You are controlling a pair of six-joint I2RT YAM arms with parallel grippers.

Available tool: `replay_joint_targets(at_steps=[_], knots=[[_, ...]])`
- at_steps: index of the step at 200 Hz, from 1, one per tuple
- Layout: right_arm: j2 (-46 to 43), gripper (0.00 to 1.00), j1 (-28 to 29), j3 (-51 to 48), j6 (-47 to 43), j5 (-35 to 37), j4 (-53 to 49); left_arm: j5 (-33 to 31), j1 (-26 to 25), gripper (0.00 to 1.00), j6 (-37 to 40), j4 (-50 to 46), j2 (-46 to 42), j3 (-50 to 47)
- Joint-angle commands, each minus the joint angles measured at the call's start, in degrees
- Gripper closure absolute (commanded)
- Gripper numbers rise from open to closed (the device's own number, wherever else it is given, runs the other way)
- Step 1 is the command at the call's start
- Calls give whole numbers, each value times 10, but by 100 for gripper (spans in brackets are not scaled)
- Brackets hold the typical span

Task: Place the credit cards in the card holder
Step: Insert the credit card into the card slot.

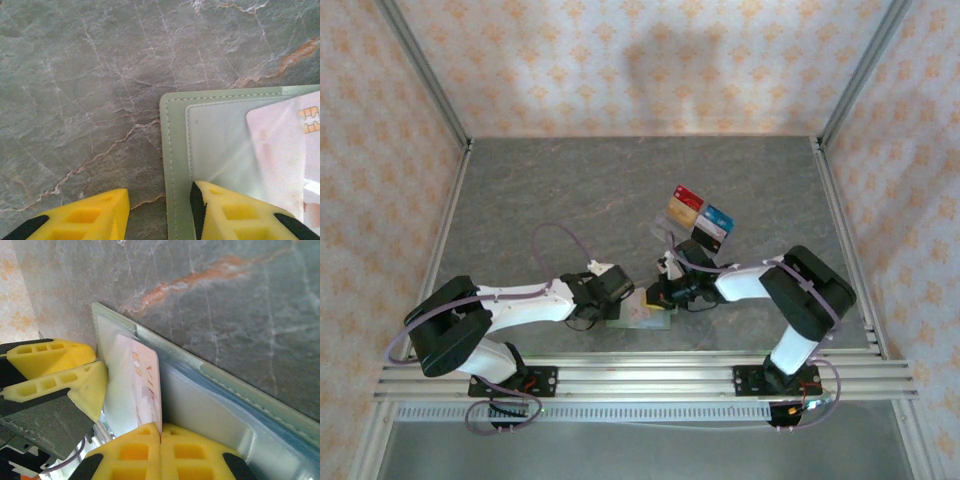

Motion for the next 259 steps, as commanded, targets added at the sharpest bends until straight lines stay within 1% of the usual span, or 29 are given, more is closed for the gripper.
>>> replay_joint_targets(at_steps=[1,44,76,113,131,150,179,201,220,235,259], knots=[[34,100,-11,28,-35,59,-43,2,-5,60,3,-58,22,-13],[39,100,-12,60,-53,41,-79,0,-5,60,1,-60,32,-7],[35,100,-12,23,-17,28,-25,0,-6,60,1,-60,35,-6],[67,100,-12,-1,34,0,56,-1,-6,60,2,-63,41,-3],[76,100,-12,-7,39,-4,66,0,-5,60,2,-63,41,-2],[72,100,-12,-11,26,0,46,1,-6,60,1,-62,44,-1],[37,95,-9,-19,-2,25,-5,2,-5,60,1,-60,46,-1],[5,88,-3,-15,-31,59,-64,3,-5,60,1,-59,48,0],[-18,82,1,-16,-40,77,-87,3,-6,61,1,-60,50,1],[-32,81,4,-18,-43,88,-94,3,-6,61,0,-60,51,1],[-27,81,10,-14,-42,92,-91,3,-6,61,0,-59,54,3]])
